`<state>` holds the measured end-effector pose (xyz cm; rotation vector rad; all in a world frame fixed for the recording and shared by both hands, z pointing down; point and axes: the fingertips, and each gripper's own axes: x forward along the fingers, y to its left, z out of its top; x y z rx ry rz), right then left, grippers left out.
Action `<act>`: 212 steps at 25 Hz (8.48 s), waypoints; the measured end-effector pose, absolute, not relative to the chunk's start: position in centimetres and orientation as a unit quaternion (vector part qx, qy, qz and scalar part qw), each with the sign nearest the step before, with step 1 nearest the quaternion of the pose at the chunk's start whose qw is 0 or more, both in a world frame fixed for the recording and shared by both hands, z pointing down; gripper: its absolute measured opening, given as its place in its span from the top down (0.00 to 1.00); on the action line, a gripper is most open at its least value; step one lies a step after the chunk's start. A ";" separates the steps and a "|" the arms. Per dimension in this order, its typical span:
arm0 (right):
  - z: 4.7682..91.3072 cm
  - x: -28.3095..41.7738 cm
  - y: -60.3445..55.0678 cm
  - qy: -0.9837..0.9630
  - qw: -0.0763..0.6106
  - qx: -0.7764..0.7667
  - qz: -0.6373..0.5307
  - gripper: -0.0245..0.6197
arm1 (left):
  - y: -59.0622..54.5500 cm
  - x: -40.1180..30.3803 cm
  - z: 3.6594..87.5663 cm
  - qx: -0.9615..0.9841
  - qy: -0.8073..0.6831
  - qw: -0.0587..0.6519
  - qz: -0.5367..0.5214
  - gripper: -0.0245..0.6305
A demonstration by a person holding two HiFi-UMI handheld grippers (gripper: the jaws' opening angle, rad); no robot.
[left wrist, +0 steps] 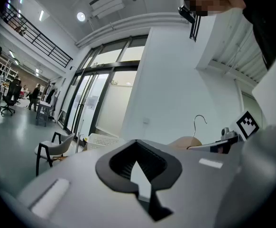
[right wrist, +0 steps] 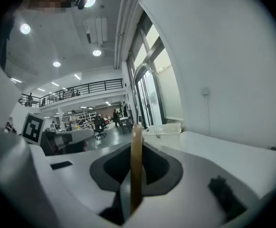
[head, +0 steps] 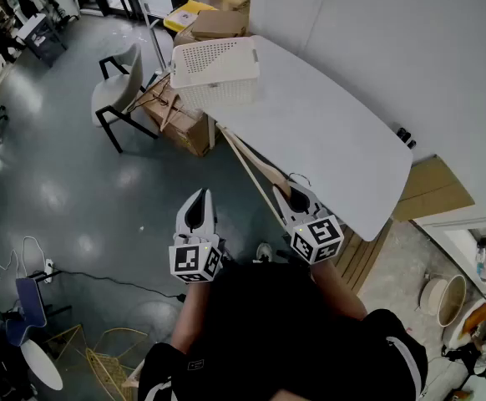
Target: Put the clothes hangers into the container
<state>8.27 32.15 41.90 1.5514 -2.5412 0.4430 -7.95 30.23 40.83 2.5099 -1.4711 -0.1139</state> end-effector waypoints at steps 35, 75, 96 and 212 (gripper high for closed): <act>42.9 13.8 32.8 -0.869 0.059 0.467 0.154 0.86 | 30.6 -1.0 40.3 0.851 -0.514 0.100 -0.040 0.96; 43.7 4.1 9.3 -0.849 0.083 0.500 0.148 0.86 | 6.0 -11.9 41.3 0.857 -0.497 0.116 -0.066 0.96; 42.1 1.7 2.1 -0.846 0.076 0.509 0.141 0.86 | -0.7 -14.1 41.9 0.871 -0.472 0.119 -0.063 0.96; 53.9 1.3 -24.7 -0.870 0.308 0.330 0.197 0.86 | -21.2 -10.0 46.9 0.827 -0.535 0.171 -0.010 0.96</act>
